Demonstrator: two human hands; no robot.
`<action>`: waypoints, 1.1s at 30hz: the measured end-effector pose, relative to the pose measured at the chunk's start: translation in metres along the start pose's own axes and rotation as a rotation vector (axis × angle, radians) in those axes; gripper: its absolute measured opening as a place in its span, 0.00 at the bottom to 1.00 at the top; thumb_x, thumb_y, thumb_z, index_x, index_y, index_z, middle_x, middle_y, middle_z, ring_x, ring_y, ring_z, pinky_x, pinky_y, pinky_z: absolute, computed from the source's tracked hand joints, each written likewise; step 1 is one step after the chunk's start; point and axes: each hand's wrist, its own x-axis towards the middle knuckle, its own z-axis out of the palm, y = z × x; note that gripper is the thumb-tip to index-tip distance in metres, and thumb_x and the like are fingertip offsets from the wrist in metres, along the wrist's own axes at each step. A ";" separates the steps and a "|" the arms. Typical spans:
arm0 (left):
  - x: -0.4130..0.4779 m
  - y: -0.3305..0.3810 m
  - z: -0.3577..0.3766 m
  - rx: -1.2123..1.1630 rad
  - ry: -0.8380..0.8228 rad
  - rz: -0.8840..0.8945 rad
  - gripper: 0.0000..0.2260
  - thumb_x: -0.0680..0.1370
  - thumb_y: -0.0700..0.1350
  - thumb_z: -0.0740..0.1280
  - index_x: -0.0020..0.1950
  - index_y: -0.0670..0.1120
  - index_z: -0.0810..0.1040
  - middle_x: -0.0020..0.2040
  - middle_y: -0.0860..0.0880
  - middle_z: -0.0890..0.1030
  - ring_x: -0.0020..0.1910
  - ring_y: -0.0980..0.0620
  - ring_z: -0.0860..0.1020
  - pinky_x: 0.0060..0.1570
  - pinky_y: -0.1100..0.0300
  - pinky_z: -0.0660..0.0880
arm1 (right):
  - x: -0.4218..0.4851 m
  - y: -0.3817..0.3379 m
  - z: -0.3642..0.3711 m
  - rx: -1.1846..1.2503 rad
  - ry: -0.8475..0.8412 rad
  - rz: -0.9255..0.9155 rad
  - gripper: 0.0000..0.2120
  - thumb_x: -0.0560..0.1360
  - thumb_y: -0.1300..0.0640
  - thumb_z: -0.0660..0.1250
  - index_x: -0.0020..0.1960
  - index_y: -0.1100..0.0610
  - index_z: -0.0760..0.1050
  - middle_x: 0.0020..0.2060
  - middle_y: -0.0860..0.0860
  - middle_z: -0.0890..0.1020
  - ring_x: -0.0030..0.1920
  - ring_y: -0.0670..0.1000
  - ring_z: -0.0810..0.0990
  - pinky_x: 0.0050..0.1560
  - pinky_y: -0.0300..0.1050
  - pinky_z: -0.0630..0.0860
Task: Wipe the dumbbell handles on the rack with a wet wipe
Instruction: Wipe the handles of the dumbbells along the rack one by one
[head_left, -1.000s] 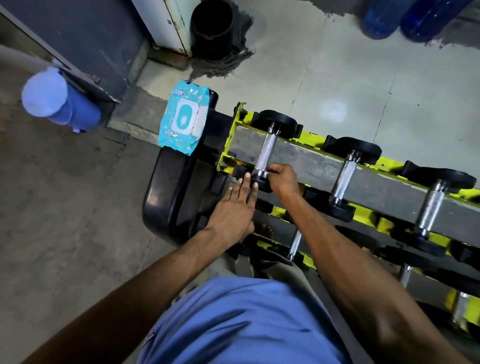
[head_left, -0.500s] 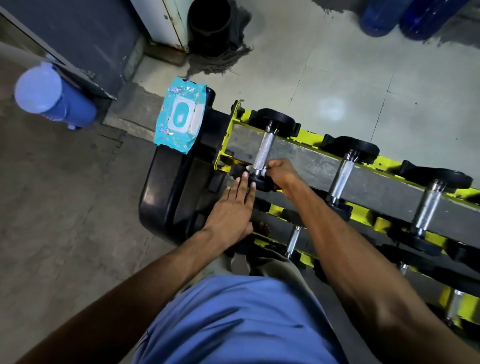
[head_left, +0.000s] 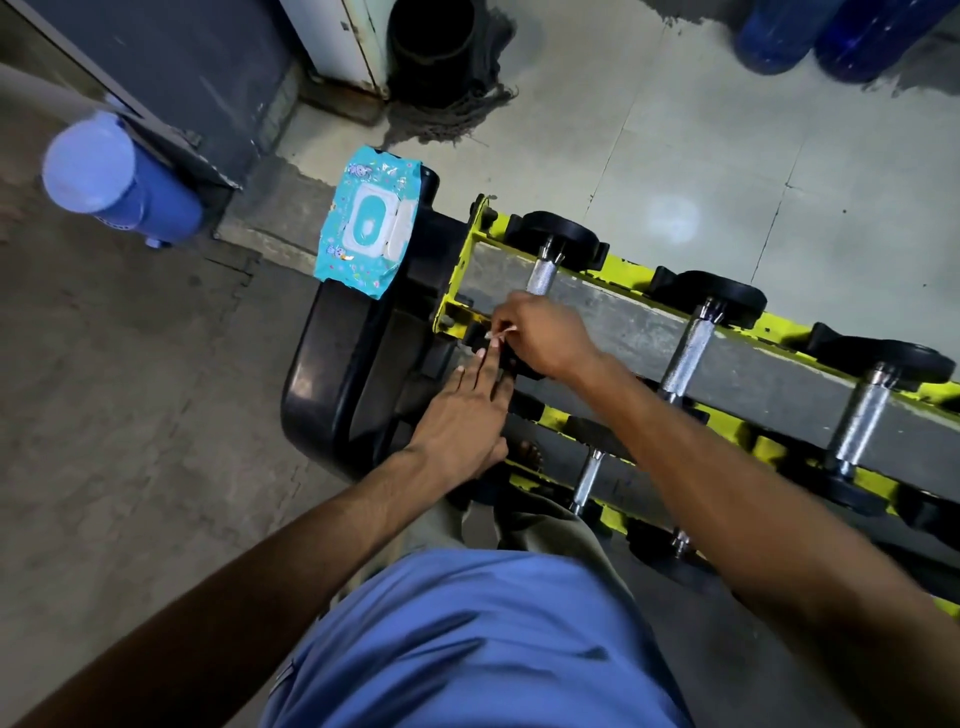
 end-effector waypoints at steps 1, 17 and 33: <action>0.000 0.001 0.000 -0.001 -0.003 -0.007 0.41 0.77 0.53 0.69 0.83 0.38 0.55 0.83 0.31 0.44 0.84 0.37 0.49 0.82 0.46 0.53 | 0.010 -0.005 -0.008 -0.234 -0.077 -0.103 0.06 0.77 0.57 0.67 0.51 0.52 0.81 0.49 0.51 0.82 0.53 0.54 0.79 0.40 0.46 0.73; -0.001 -0.001 0.005 0.020 -0.027 -0.022 0.44 0.79 0.51 0.66 0.85 0.40 0.41 0.83 0.33 0.36 0.85 0.38 0.44 0.83 0.47 0.50 | 0.031 0.017 -0.056 -0.601 -0.026 -0.257 0.06 0.77 0.59 0.67 0.52 0.57 0.79 0.49 0.56 0.78 0.53 0.60 0.76 0.42 0.51 0.71; -0.001 0.000 0.003 0.009 -0.011 -0.021 0.44 0.79 0.52 0.66 0.85 0.40 0.43 0.83 0.33 0.38 0.85 0.38 0.46 0.83 0.46 0.52 | -0.022 0.008 0.031 0.647 0.445 0.685 0.08 0.73 0.66 0.69 0.51 0.58 0.80 0.43 0.50 0.82 0.44 0.51 0.80 0.47 0.43 0.76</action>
